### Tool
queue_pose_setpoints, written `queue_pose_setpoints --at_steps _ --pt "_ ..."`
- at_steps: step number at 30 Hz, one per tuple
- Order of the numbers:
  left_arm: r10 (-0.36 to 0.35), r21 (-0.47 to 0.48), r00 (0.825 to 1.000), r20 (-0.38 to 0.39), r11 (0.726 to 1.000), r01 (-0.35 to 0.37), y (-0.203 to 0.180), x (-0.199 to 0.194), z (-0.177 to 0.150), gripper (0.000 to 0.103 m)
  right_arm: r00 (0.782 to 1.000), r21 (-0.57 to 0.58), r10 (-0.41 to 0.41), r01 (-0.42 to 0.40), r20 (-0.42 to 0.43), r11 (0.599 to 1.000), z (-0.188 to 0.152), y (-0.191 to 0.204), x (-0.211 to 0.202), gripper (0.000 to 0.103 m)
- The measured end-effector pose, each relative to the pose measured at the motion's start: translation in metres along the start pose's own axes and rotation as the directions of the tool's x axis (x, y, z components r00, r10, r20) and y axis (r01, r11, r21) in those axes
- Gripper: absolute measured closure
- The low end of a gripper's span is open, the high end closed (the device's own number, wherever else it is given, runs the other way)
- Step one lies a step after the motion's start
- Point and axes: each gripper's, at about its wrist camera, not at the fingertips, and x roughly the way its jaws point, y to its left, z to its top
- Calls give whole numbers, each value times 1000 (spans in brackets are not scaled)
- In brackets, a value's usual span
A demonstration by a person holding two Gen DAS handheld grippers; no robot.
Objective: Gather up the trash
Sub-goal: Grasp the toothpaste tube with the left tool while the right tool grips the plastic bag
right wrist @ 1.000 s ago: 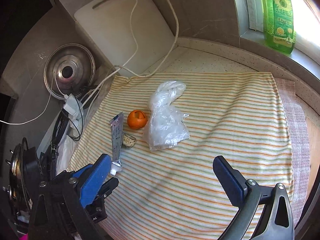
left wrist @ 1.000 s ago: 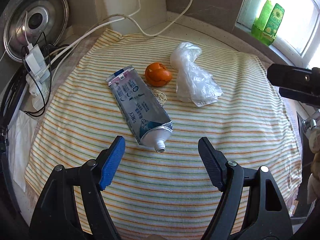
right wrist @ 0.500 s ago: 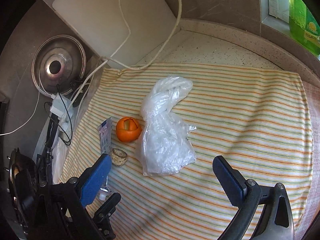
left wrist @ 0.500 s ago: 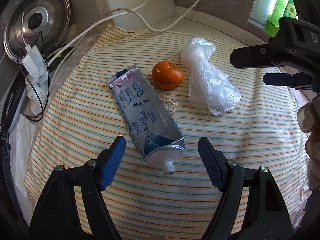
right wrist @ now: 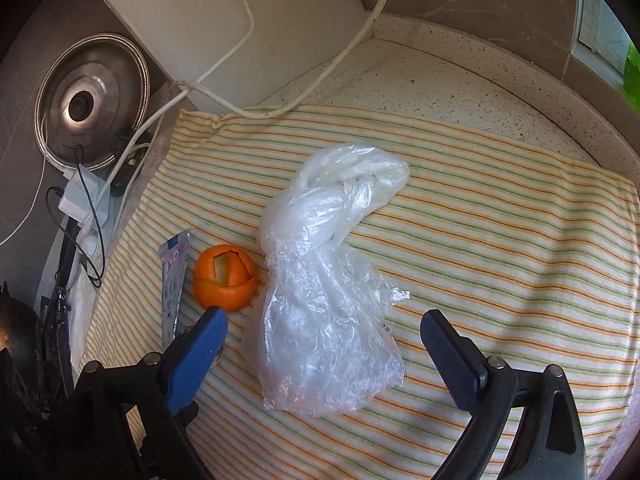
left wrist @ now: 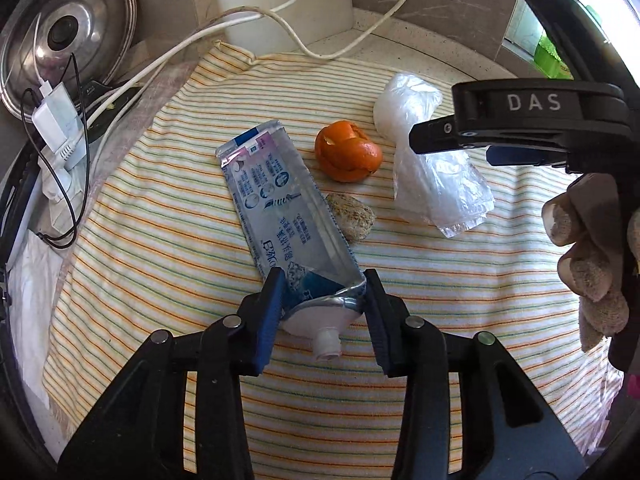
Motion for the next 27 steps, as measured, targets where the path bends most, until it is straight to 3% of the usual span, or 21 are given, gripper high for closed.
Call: queue_pose_setpoints --at_steps 7,13,19,27 --pt "-70 -92 997 44 993 73 23 -17 4 73 999 -12 -30 29 -31 1000 5 0 17 10" --pt "-113 -192 992 62 974 123 53 -28 0 73 997 -40 -65 63 -44 997 5 3 24 14" --pt "-131 -263 991 39 955 136 73 -22 -8 73 995 -59 -94 91 -41 994 4 5 22 32" --pt "-156 -316 986 65 934 168 86 -24 -12 76 997 -53 -70 68 -33 996 -5 -1 10 75"
